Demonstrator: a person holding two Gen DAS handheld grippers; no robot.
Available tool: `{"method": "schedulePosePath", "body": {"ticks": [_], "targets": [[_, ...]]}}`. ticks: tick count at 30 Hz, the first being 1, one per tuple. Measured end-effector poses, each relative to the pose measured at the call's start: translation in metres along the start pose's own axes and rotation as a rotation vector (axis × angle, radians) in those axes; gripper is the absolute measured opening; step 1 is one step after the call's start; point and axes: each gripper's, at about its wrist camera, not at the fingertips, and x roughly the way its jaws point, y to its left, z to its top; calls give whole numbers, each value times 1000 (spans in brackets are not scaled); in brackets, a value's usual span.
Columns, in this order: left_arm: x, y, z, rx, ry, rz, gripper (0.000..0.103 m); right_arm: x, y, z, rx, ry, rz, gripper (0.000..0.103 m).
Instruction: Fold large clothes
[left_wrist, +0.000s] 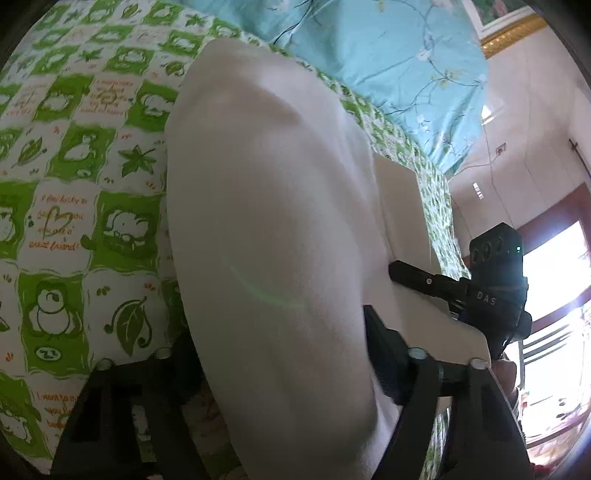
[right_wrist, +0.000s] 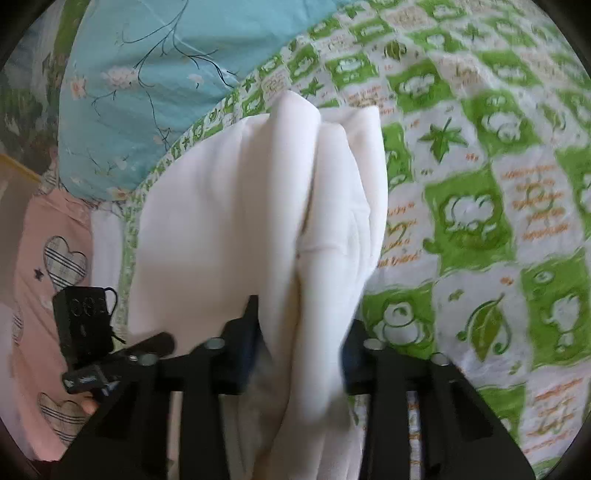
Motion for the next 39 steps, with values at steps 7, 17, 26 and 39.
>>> {"method": "schedulePosePath", "body": {"ticks": [7,17,26,39], "targets": [[-36,-18,-15,52,-55,1,48,-20,36,-11,-31,-55,45,19],[-162,18,-65,14,-145,101,47,15,128,-58,-126,12,234,19],[-183,89,-104,-118,-111,171,55,90,164,-101,-171,153,205,21],[-198,89,-125,-115,-176,258,72,62,147,-98,-149,60,78,49]]}}
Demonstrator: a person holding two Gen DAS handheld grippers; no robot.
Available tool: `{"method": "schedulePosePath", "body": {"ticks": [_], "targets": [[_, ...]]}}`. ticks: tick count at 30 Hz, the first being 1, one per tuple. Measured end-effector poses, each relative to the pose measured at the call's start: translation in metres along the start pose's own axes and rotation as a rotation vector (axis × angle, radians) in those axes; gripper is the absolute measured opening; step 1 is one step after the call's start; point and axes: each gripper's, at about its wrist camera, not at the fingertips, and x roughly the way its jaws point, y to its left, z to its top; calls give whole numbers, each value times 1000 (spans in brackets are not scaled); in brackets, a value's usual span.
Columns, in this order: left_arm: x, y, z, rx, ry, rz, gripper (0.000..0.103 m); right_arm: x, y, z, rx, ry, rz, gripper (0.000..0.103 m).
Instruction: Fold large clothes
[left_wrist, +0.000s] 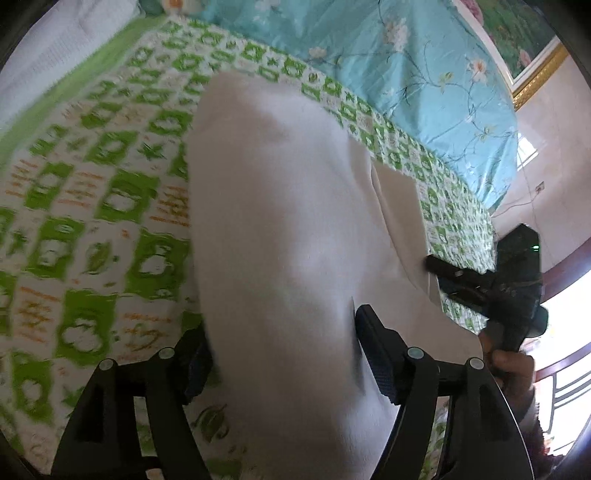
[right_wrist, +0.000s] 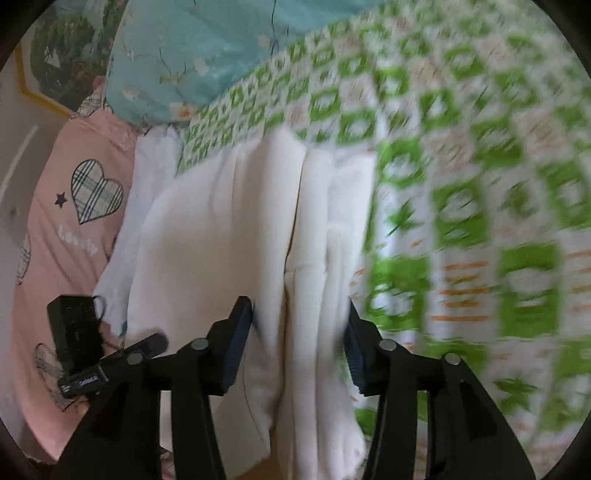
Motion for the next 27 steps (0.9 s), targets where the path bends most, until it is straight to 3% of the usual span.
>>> {"method": "schedulePosePath", "body": {"ticks": [2,5,8,11,16,18,20,23,27], "targets": [[-15,-1,-3,2,-40,8,72,-19,3,1,-11,-57,-24,49],[-42,0,-11,-4,-124,-31,72,-40,19,1,-57,-114,12,49],[-57,-1,-18,14,-164,-59,71,-34,32,-2,-105,-85,32,49],[-59,0,-21,29,-167,-56,70,-13,32,-2,-97,-48,-29,49],[-62,-7,-18,56,-187,-86,58,5,23,-4,-72,-11,-10,47],[-60,-12,-18,79,-185,-100,56,12,25,-4,-75,3,-1,41],[-58,-16,-18,103,-180,-106,55,21,27,-3,-77,27,5,8],[-53,-25,-16,157,-161,-107,55,16,33,-2,-85,11,22,6],[-47,-36,-9,198,-132,-116,55,-25,36,7,-79,-103,100,6]]}}
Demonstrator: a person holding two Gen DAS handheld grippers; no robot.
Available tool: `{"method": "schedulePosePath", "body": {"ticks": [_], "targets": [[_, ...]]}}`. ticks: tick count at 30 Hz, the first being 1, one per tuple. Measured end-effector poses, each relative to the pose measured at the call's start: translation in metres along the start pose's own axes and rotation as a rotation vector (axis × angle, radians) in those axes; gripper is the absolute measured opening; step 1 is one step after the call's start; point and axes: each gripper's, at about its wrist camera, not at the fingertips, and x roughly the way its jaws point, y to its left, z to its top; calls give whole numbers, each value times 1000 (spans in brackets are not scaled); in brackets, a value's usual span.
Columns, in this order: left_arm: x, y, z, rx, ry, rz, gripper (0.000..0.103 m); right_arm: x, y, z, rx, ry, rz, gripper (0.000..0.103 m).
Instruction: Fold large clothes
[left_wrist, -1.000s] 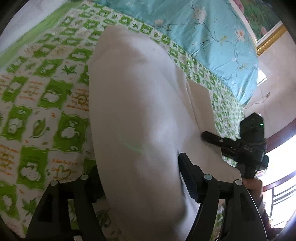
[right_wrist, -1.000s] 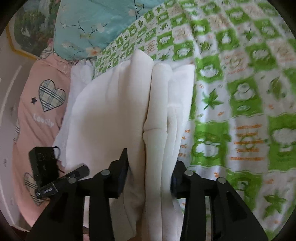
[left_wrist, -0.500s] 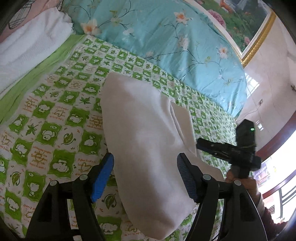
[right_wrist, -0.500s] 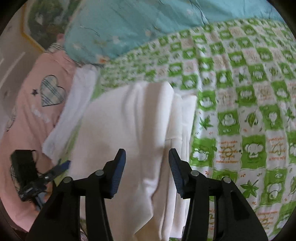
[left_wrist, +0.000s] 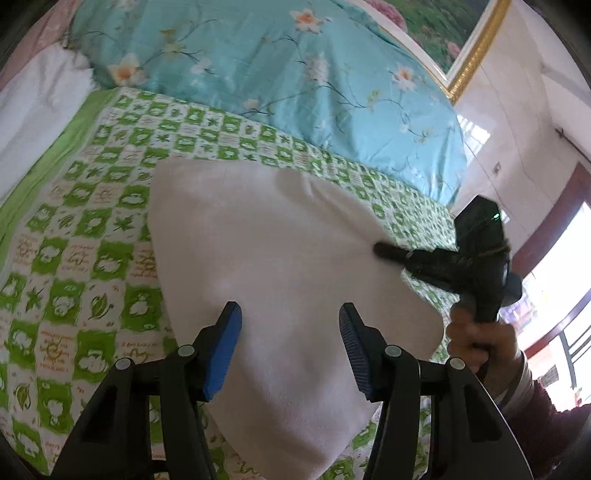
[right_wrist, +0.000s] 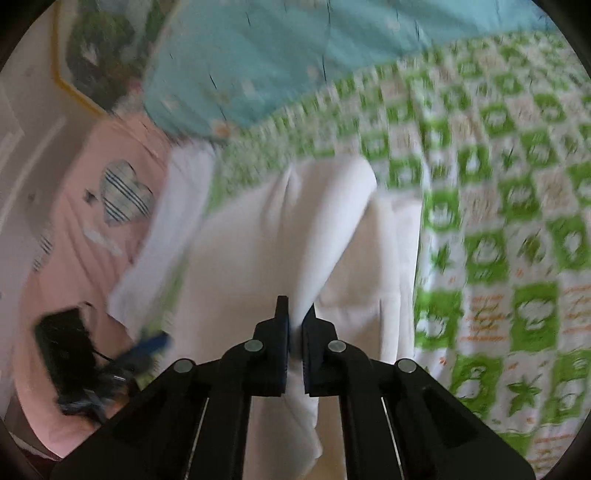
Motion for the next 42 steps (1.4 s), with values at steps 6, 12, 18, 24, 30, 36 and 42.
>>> {"method": "schedulePosePath", "body": {"ticks": [6,12,18,24,30,36,42], "targets": [[18,-11,-4,24,49,5,55,-6,-20,0,27,16,-73,6],[8,-12,-3,16,45,-2,55,11,-42,-13,75,56,-128,5],[25,-9,-15,24,77,23,54,7,-44,-12,73,53,-160,5],[17,-13,-16,41,66,68,55,-9,-23,-3,40,2,-298,13],[-13,-29,-32,91,3,-70,55,-14,53,21,-120,-29,-66,14],[3,-23,-49,62,17,-84,54,76,116,27,-239,152,145,14],[22,-24,-55,48,22,-76,52,158,112,28,-229,273,94,0]]}}
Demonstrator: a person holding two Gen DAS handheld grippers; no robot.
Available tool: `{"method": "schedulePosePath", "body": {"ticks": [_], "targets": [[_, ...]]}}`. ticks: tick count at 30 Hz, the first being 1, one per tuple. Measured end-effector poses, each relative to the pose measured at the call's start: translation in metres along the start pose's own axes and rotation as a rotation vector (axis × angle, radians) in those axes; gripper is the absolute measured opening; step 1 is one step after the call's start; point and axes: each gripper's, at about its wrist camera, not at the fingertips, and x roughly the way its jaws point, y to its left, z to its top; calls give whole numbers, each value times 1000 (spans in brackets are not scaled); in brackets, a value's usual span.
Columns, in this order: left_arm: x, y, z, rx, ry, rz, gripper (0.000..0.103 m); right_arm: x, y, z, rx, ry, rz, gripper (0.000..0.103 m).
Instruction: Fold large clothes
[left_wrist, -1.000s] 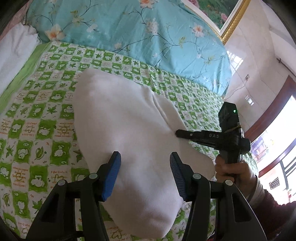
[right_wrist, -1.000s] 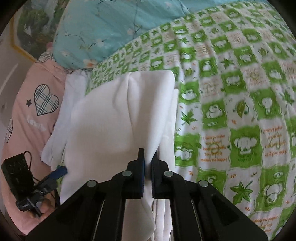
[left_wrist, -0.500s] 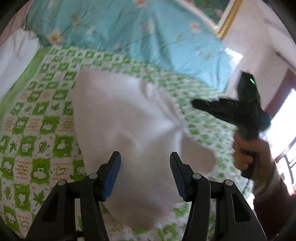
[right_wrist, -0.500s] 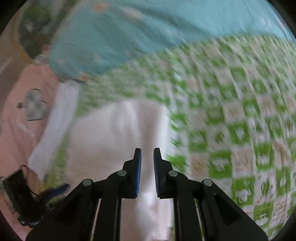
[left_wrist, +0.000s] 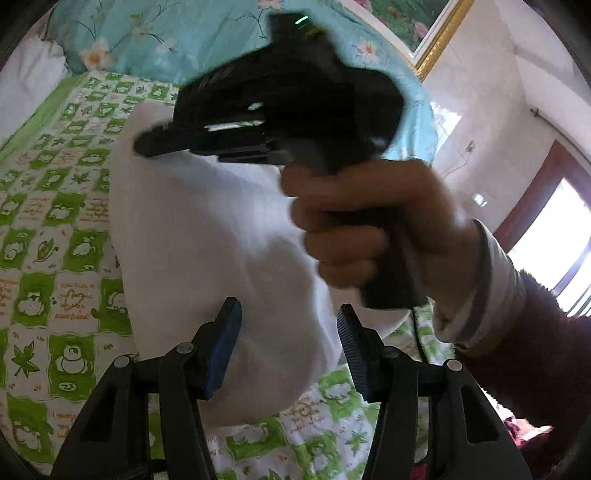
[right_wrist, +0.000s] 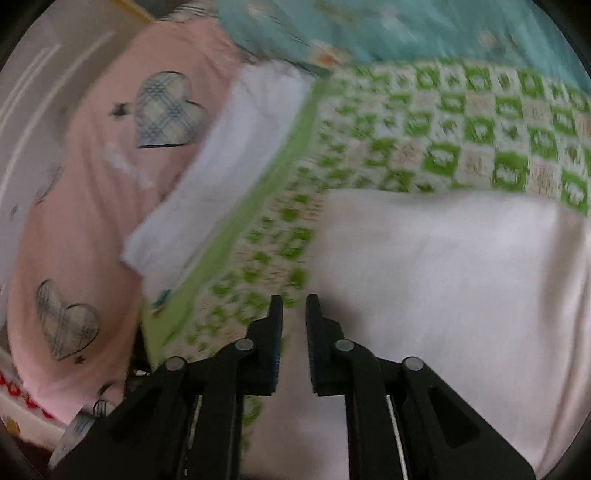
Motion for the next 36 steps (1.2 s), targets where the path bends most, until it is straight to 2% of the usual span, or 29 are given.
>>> {"method": "schedulePosePath", "body": {"ticks": [3,6,8,11,14,17,20,22,25,27,28,29,31,36], "targets": [[7,4,1,-23,-6,-2,51,19,-35,4,92,8,-40,0],[11,8,1,-33,-8,-1,48,28,-62,3,168,8,15,0],[15,5,0,-9,-11,15,48,29,-64,1,175,6,25,0],[17,1,0,6,-11,42,48,29,-59,5,142,9,-7,0],[11,-1,3,16,1,40,49,27,-58,4,159,2,4,0],[-13,-3,6,-5,-12,21,52,-1,-49,-4,157,-25,-15,3],[-43,-3,2,-19,-45,23,56,-55,-37,-28,139,-96,-40,6],[-57,-4,-5,-26,-54,53,59,-92,-35,-53,150,-140,-49,8],[-66,-8,-17,-4,-31,113,62,-127,-39,-88,175,-174,-93,15],[-64,-12,-28,21,-5,159,63,-149,-44,-116,196,-195,-133,27],[-63,-12,-31,24,6,171,63,-157,-48,-127,209,-204,-155,38],[-61,-13,-35,28,19,187,63,-165,-51,-139,225,-215,-185,43],[-53,-16,-42,45,48,248,64,-179,-60,-159,262,-239,-229,43],[-26,-15,-43,80,84,422,64,-189,-73,-186,320,-242,-245,43]]}}
